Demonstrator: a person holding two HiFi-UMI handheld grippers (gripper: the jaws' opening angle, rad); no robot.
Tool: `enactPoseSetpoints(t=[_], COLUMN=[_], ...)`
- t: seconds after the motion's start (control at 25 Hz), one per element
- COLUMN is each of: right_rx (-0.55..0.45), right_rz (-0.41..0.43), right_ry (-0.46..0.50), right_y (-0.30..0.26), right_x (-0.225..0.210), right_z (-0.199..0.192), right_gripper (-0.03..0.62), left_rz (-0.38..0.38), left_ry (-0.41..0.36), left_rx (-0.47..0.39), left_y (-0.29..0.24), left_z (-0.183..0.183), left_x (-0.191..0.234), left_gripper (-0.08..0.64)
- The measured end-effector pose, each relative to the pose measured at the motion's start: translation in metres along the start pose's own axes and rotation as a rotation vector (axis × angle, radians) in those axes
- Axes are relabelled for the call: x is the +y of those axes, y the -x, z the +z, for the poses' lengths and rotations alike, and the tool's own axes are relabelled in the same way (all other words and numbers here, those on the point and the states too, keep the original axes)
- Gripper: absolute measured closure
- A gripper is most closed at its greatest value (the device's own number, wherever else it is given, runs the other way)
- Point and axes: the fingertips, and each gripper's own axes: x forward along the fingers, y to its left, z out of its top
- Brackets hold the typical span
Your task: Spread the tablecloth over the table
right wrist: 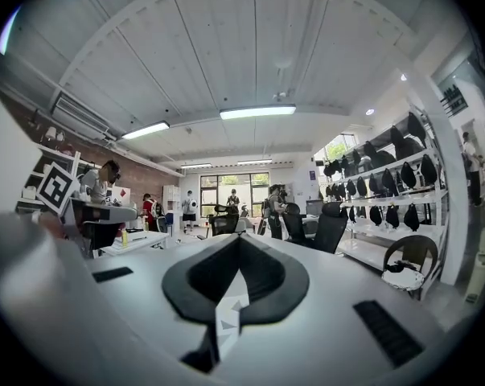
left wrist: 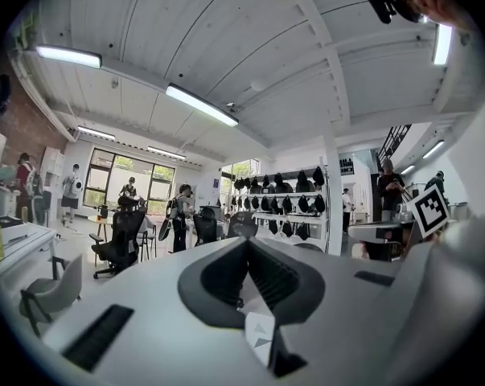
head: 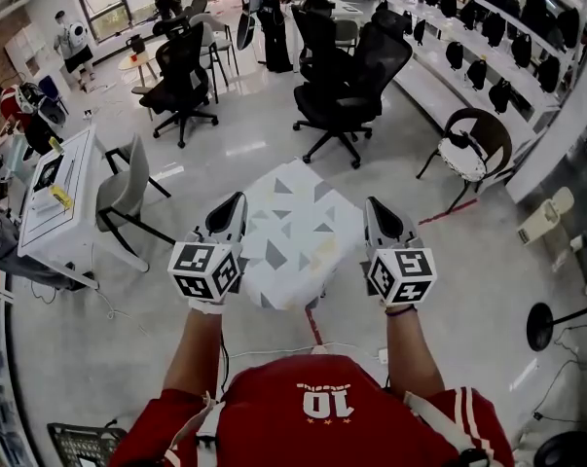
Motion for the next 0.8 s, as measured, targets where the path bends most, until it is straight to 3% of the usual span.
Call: enactPoseSetpoints(t=[0.8], right_rx=[-0.002], right_rz=[0.030], right_ry=[-0.015], right_y=[0.0008], right_x=[0.0048], right_z=[0.0022], right_gripper=[0.577], left_rz=[0.007], left_ry=[-0.024], left_rx=[-0.003], left_y=[0.0062], left_z=[0.0056], left_x=[-0.0016], left_gripper=[0.551])
